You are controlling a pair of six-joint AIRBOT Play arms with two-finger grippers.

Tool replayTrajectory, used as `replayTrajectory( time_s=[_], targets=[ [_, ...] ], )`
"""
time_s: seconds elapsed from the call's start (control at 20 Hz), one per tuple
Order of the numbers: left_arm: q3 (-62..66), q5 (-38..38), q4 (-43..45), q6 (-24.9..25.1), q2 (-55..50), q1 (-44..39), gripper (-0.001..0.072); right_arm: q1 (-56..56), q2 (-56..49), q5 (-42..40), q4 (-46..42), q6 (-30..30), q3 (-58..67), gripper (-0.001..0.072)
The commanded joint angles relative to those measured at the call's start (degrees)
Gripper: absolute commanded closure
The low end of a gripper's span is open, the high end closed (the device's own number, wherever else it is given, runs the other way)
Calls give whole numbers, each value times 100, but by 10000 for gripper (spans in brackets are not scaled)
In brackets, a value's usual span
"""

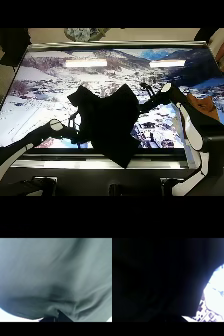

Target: Fold the shirts.

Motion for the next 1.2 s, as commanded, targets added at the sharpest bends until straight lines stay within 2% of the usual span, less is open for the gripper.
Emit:
replayTrajectory(
  time_s=[0.0, 0.15, 0.3, 0.4, 0.5, 0.7, 0.9, 1.0, 1.05, 1.15],
  targets=[
    [929, -466, 1311, 57, 654, 518, 684, -61, 787, -162, 20, -505, 146, 666],
    [2734, -807, 2177, 57, 1709, 1174, 684, -219, 2330, -205, 4, -951, 798, 665],
    [4911, -708, 2190, 55, 2481, 1810, 684, -214, 4105, -1038, -28, -960, 1412, 664],
    [6148, -699, 2190, -22, 2778, 2179, 683, -214, 5261, -1751, -116, -852, 1425, 665],
    [6806, -706, 2190, -186, 2964, 2291, 683, -214, 6105, -1773, -361, -404, 1425, 664],
    [6894, -721, 2269, -286, 3224, 2286, 683, -214, 6787, -793, -896, 382, 1425, 664],
    [6758, -822, 2885, -289, 3097, 2286, 683, -214, 6557, 1298, -1342, 675, 1423, 664],
    [6430, -1287, 3038, -286, 2914, 2286, 682, -214, 6107, 2352, -1482, 673, 1416, 664],
    [6142, -1587, 3034, -286, 2778, 2286, 682, -214, 5816, 2610, -1493, 675, 1373, 664],
    [5298, -1888, 3029, -260, 2490, 2286, 682, -214, 5158, 2413, -1292, 671, 1099, 664]
  ],
)
